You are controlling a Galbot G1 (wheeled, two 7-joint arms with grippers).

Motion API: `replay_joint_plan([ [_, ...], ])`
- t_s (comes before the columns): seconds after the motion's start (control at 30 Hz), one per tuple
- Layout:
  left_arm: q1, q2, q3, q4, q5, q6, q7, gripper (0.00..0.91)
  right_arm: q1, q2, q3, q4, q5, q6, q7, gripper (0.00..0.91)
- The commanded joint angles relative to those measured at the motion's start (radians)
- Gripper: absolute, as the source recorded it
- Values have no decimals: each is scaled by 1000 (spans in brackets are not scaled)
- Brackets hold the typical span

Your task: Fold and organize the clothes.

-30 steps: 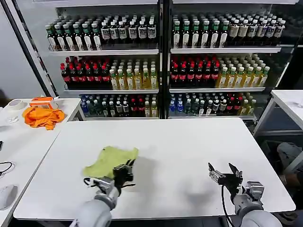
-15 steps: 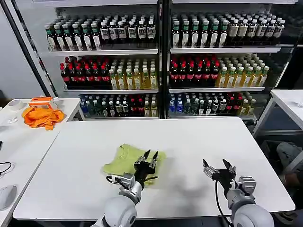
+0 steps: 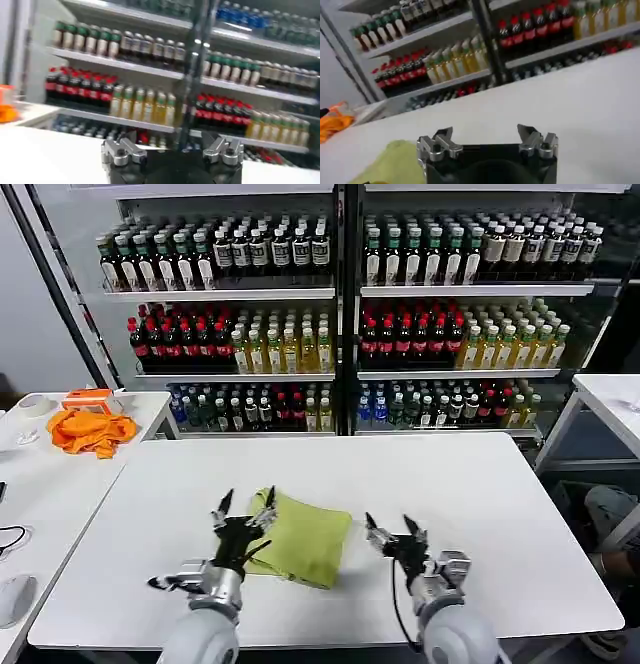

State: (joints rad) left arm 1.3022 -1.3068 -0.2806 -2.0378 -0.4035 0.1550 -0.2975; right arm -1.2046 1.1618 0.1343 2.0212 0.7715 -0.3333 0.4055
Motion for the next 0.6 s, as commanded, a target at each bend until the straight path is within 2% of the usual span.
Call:
replay_joint_plan([
  [0.03,172,-14,-164,-101,-21,-40,-22,907,98,61,-203,-138,146,50,50,907],
  [0.4,172,-34,-153,-92,-7,-29,-21,907,154,70,-235,-205,230,38,87,907],
  [0.43,173,-34,-152,-92,-7,-29,-21,907,157,71,-235,-208,232,41,87,826],
  [0.47,174,-35,-152,-92,-6,-29,-21,907,163,72,-235,-210,233,50,89,322],
  [0.5,176,-35,-152,-92,-6,-29,-21,907,169,72,-233,-214,232,59,90,111],
  [0.53,177,-35,-153,-92,-6,-29,-21,907,174,72,-231,-217,232,62,91,40],
  [0.57,178,-35,-154,-93,-6,-29,-21,907,177,71,-230,-218,231,68,91,40],
  [0.6,181,-35,-154,-95,-6,-29,-21,907,187,69,-225,-221,231,76,92,0],
])
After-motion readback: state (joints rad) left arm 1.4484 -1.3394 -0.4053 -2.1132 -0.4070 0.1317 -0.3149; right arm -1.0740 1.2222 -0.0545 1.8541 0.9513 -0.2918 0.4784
